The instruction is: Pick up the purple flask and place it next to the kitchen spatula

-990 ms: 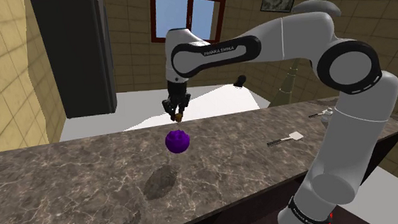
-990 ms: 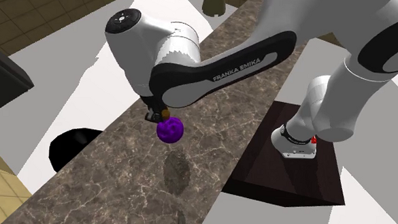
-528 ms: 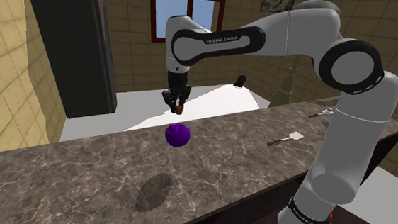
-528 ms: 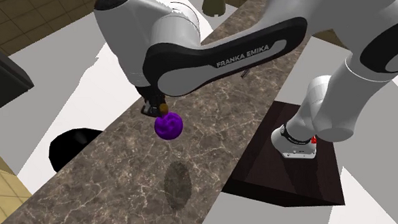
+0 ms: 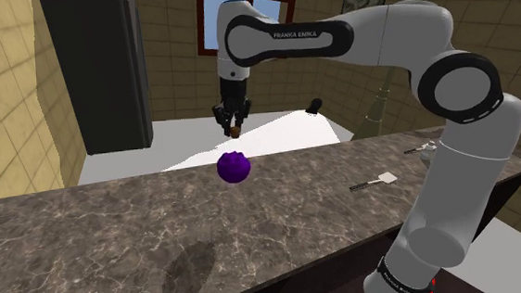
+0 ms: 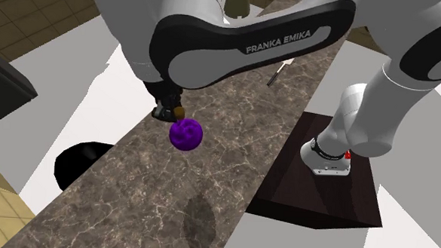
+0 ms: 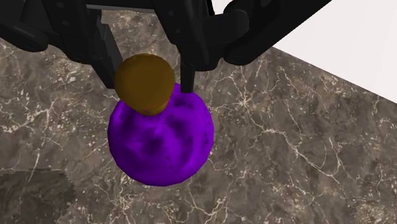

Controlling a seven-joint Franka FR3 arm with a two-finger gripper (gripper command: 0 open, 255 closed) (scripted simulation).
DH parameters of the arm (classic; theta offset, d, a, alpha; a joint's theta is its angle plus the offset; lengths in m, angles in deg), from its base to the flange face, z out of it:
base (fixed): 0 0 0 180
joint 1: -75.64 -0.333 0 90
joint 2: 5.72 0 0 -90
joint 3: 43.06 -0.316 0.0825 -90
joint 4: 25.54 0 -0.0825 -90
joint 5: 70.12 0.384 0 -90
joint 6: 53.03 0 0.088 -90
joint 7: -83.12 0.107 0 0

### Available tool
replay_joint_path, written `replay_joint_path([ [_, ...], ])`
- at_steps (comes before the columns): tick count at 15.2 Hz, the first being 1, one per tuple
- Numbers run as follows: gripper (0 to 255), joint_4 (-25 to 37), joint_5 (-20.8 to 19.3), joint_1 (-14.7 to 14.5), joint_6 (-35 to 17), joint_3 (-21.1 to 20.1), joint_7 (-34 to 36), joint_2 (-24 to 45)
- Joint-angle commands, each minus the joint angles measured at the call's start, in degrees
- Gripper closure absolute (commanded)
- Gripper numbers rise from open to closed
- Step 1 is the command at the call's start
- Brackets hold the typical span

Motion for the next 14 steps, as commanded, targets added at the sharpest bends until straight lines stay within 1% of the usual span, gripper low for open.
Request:
replay_joint_path([
  [1,255,1.97,-0.06,-0.02,1.71,0.0,-0.04,0.24],
  [14,255,15.72,-0.77,-0.63,12.81,-0.26,0.24,2.99],
])
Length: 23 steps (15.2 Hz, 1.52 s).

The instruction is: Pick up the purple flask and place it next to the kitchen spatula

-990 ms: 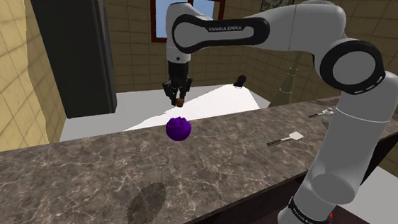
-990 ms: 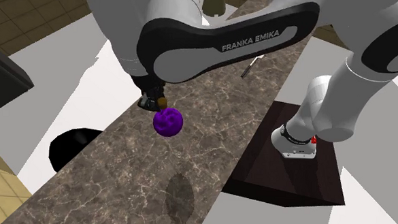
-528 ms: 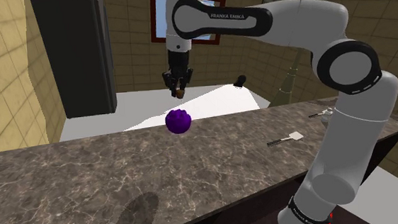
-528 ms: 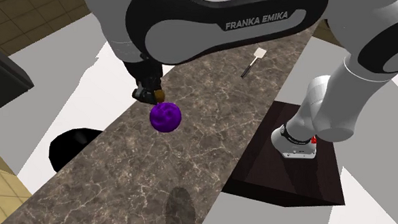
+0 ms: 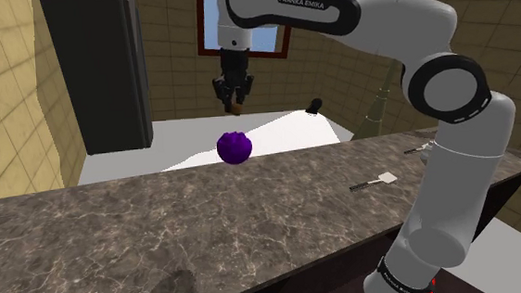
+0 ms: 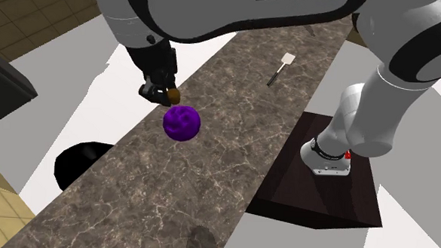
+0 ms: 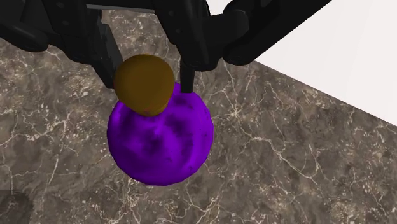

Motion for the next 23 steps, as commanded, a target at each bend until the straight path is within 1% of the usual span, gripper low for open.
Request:
replay_joint_path([
  [1,255,2.22,-0.14,-0.17,1.71,-0.07,0.12,0.5],
  [6,255,9.34,-0.78,-0.72,6.65,-0.24,0.36,2.75],
  [11,255,18.22,-1.78,-1.66,12.33,-0.43,0.65,6.05],
  [12,255,18.63,-1.83,-1.72,12.58,-0.44,0.67,6.21],
  [14,255,10.95,-0.25,0.72,10.24,0.32,-1.64,0.67],
  [17,255,2.03,1.5,3.57,7.99,1.85,-5.36,-6.27],
  [20,255,-5.02,2.64,5.65,6.65,3.86,-9.22,-12.16],
  [23,255,-10.79,3.2,7.36,5.9,6.08,-13.12,-17.29],
])
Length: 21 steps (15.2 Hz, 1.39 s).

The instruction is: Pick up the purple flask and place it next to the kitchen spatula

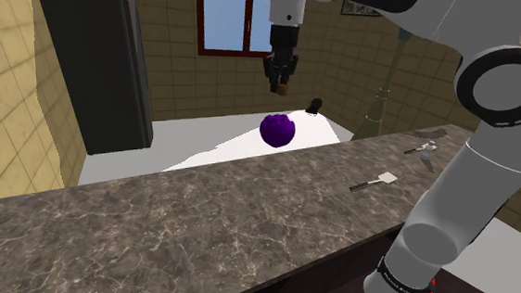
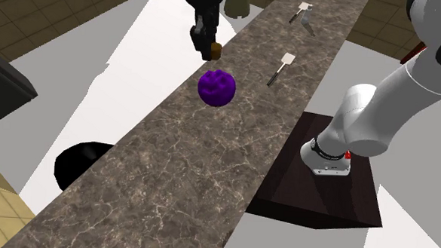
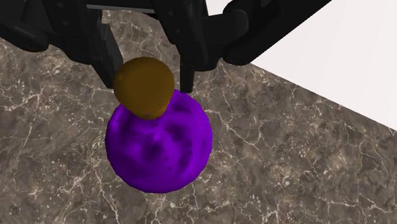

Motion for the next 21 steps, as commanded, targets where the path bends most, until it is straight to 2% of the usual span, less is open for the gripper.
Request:
replay_joint_path([
  [1,255,-4.36,0.31,1.11,-0.81,1.54,-2.72,-3.63],
  [11,255,-16.52,-1.57,5.48,-0.79,10.04,-15.76,-15.99],
  [21,255,-21.53,-6.61,9.45,0.21,19.69,-29.18,-22.77],
])
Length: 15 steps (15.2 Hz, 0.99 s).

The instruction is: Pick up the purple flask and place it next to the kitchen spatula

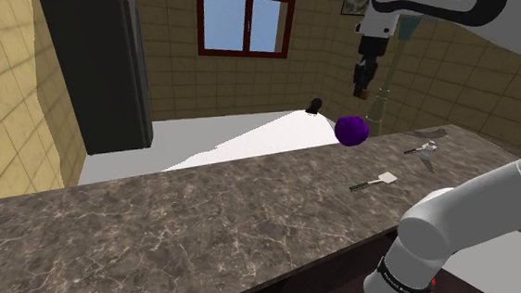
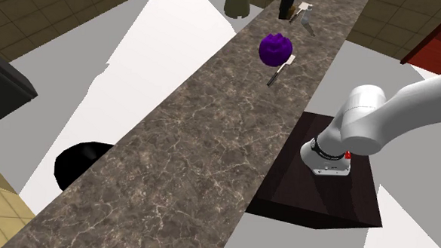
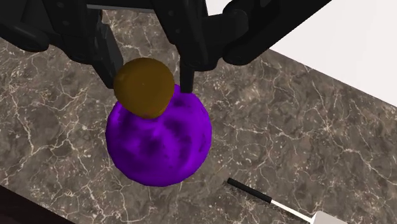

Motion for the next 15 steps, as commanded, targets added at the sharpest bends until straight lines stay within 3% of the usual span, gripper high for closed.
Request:
replay_joint_path([
  [1,255,0.16,-1.1,0.73,0.34,2.02,-2.81,-0.46],
  [7,255,0.65,-4.85,2.99,0.63,8.92,-11.89,-1.39],
  [15,255,-7.82,-5.55,3.39,-5.18,9.22,-11.09,-4.08],
])
